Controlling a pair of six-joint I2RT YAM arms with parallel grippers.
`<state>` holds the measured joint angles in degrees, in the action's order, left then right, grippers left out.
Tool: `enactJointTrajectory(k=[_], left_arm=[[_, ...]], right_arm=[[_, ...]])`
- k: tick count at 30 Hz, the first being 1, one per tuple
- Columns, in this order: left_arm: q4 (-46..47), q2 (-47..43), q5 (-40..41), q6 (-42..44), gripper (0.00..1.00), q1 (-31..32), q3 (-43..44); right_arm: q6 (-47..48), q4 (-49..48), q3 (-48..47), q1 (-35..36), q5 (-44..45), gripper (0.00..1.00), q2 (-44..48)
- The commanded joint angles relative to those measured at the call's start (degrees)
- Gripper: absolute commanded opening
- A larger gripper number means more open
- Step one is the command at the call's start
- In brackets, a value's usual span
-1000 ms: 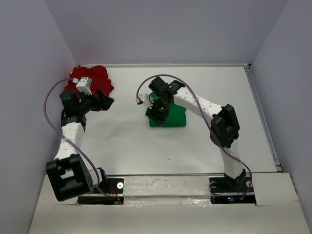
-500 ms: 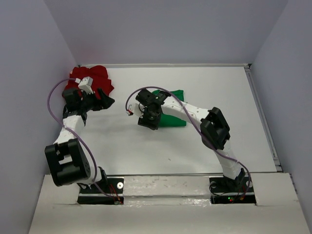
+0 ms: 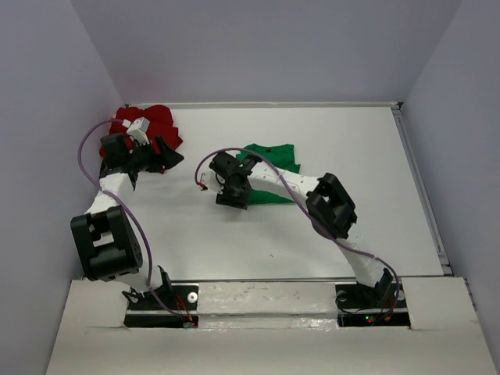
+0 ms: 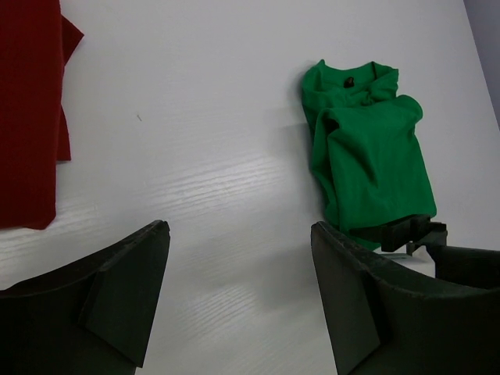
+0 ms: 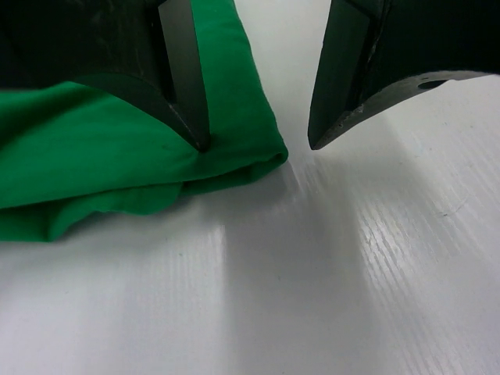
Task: Fold and stack the t-shirts
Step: Put the neatly folded tshirt into the corner of the board with the left arm
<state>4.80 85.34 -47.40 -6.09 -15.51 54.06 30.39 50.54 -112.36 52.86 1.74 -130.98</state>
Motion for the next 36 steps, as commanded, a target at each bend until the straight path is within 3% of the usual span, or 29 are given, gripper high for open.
enactJointTrajectory(k=[1, 10, 18, 24, 26, 27, 33, 36], left_arm=[[-1.1, -0.2, -2.3, 0.9, 0.82, -0.8, 2.7], [-3.0, 0.8, -3.5, 2.7, 0.80, -1.5, 3.6], [-4.0, 1.6, -4.9, 3.0, 0.81, -2.2, 3.2], [-4.2, 1.9, -6.1, 3.2, 0.80, -2.4, 3.4], [-4.3, 1.8, -6.5, 3.2, 0.80, -2.4, 3.4], [-4.4, 1.8, -6.7, 3.0, 0.80, -2.4, 3.4], [-3.1, 3.9, -11.0, -0.4, 0.76, -2.4, 1.6], [1.1, 6.2, -15.7, -7.6, 0.73, -2.3, -2.4]], right_arm=[[-0.1, -0.8, -1.4, 1.1, -0.1, 0.59, -0.5], [-0.2, -2.5, 1.3, 1.1, 1.5, 0.58, -1.4], [0.3, -9.3, 7.2, 1.1, 11.3, 0.45, -0.3], [0.6, -10.3, 9.3, 1.1, 13.5, 0.14, 0.0], [0.8, -10.3, 9.7, 1.1, 14.2, 0.08, 0.7], [0.9, -10.4, 10.5, 1.1, 14.3, 0.00, 1.2], [0.3, -10.3, 14.0, 1.1, 14.3, 0.00, 7.0], [0.1, -10.3, 15.4, 0.6, 14.2, 0.00, 9.0]])
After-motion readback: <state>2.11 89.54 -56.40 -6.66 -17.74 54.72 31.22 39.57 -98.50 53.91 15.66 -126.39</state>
